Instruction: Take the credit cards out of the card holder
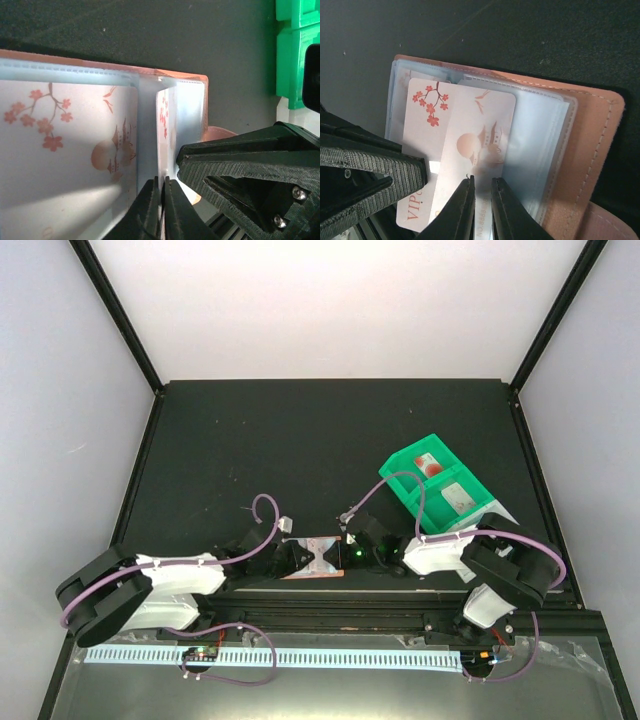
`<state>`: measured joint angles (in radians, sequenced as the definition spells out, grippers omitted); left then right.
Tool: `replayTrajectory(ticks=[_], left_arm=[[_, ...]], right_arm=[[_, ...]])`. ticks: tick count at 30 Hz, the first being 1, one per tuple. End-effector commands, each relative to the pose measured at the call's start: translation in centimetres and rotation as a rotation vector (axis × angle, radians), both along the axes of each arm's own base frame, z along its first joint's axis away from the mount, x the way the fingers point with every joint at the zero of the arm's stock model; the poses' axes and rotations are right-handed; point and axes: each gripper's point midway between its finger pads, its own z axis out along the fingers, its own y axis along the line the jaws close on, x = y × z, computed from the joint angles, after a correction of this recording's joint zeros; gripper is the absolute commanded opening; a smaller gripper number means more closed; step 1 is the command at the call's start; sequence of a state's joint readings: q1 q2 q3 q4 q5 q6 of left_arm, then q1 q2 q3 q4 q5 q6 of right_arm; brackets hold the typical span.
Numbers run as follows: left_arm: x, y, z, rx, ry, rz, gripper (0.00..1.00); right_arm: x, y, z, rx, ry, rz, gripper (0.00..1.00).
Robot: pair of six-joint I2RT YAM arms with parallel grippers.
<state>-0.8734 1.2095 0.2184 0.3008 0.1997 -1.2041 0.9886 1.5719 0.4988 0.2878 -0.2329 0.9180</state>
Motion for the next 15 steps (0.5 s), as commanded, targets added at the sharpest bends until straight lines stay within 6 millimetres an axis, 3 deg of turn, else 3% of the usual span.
replayTrajectory(ticks=[1, 15], left_arm=[[0.4, -0.8, 1.2, -0.037, -0.038, -0.014, 0.03], [0.4, 1.8, 0.8, 0.009, -0.062, 0.080, 0.02]], right_arm=[[-1.0, -1.6, -2.2, -0.078, 0.039, -0.004, 0.11], [-0.9, -2.0, -2.3, -0.098, 0.016, 0.001, 0.10]])
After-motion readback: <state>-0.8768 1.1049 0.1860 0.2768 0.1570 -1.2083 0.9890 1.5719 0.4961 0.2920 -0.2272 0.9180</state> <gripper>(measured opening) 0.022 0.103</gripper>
